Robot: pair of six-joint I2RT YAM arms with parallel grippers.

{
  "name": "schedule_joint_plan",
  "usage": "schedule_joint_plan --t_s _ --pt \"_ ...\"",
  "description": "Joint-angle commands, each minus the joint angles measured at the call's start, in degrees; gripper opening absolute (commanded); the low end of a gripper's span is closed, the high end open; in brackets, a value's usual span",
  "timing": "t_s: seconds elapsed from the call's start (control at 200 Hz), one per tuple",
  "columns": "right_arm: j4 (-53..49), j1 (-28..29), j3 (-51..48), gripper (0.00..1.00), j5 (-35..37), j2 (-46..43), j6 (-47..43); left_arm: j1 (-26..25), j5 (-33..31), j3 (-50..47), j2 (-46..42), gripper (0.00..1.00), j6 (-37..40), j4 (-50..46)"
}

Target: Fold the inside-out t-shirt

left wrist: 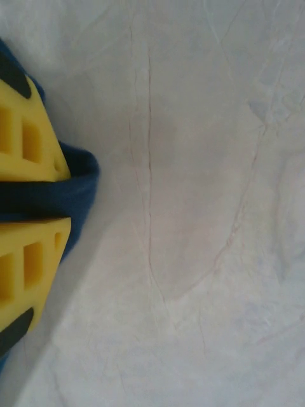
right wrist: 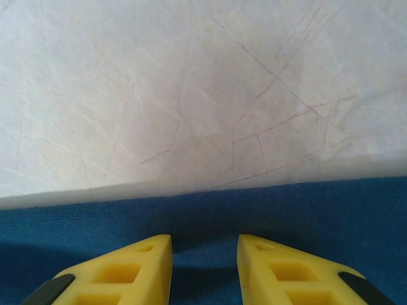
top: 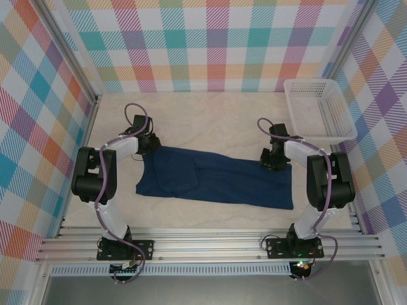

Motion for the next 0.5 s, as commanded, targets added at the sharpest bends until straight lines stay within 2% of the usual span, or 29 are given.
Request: schedule_joint_plan --t_s 0.0,0.105,0.2,0.25,0.38,0.495 --pt "0.45 -0.47 0.16 0.34 -2.54 -3.49 -2.44 0.87 -3.96 -0.29 -2.89 0.36 0.72 -1.63" --pt "1.53 -0.36 -1.78 0.37 -4.88 -8.28 -2.82 0.52 -3.21 -3.31 -7.07 0.47 -0.44 -1.54" --pt "2.63 0.43 -3.67 0.39 -7.51 -11.89 -2.81 -0.67 -1.26 -8.06 -12.24 0.51 -1.32 -0.65" --pt "4.02 2.15 -4.60 0.40 -8.89 -13.40 -2.72 -1.12 -0.20 -10.97 -14.86 0.54 -1.82 -0.20" --pt "6.61 7.94 -4.56 0.44 -9.64 -14.31 -2.63 -0.77 -0.34 -16.42 -19.36 0.69 -1.49 -1.01" --pt "7.28 11.32 -2.48 0.46 -9.76 -12.45 -2.46 0.33 4.89 -17.78 -20.85 0.83 0.63 -2.16"
